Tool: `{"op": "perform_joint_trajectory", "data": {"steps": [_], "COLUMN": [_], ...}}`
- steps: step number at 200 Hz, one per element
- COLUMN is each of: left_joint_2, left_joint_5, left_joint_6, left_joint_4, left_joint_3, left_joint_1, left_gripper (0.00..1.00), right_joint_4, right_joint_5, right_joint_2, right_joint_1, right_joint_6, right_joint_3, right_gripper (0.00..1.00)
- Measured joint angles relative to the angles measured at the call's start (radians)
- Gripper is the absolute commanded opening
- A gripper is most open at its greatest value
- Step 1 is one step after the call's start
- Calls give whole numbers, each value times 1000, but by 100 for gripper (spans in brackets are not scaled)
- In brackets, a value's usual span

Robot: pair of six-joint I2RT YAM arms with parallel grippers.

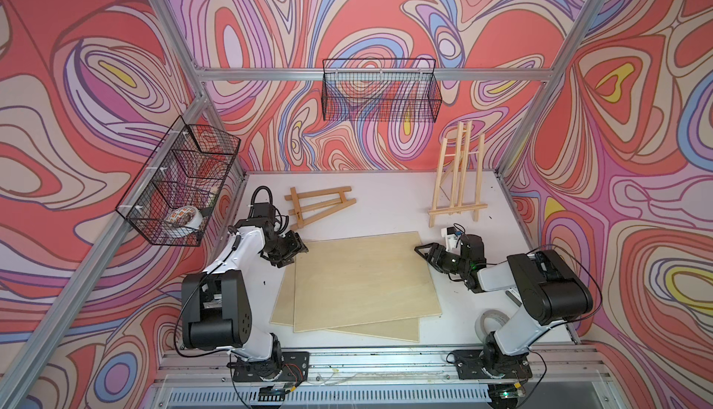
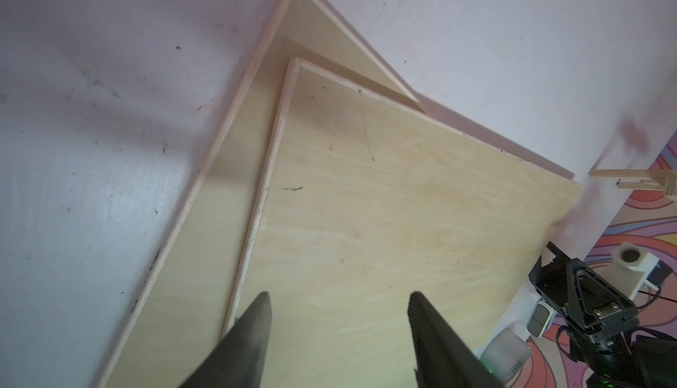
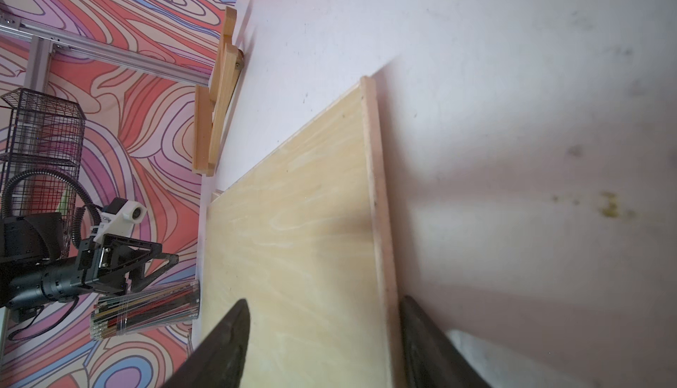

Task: Disassemble the easel
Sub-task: Place the drawing board on the drawing board, then move the drawing board to the drawing board.

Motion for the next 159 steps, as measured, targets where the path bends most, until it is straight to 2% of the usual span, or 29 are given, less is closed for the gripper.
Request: {"op": "perform_joint_trajectory", "data": {"steps": [53, 89, 116, 159], "left_joint_2": [-20, -133, -223, -271], "left_joint_5": [3, -13, -43, -90], "left_joint_6": [-32, -50, -51, -51], "left_joint_4": [3, 3, 6, 6], "left_joint_3": [-2, -14, -14, -14], "left_joint_1": [-1, -34, -116, -212], "left_gripper": [67, 71, 72, 75], "right_joint_4": [-80, -182, -344, -592], "right_joint_5": [28, 43, 100, 208], "right_joint_2": [-43, -67, -178, -430], "right_joint_1": [1, 2, 6, 44], "right_joint_6": [3, 49, 76, 93], "right_joint_3": [4, 39, 26, -29], "right_gripper": [68, 68, 68, 67]}}
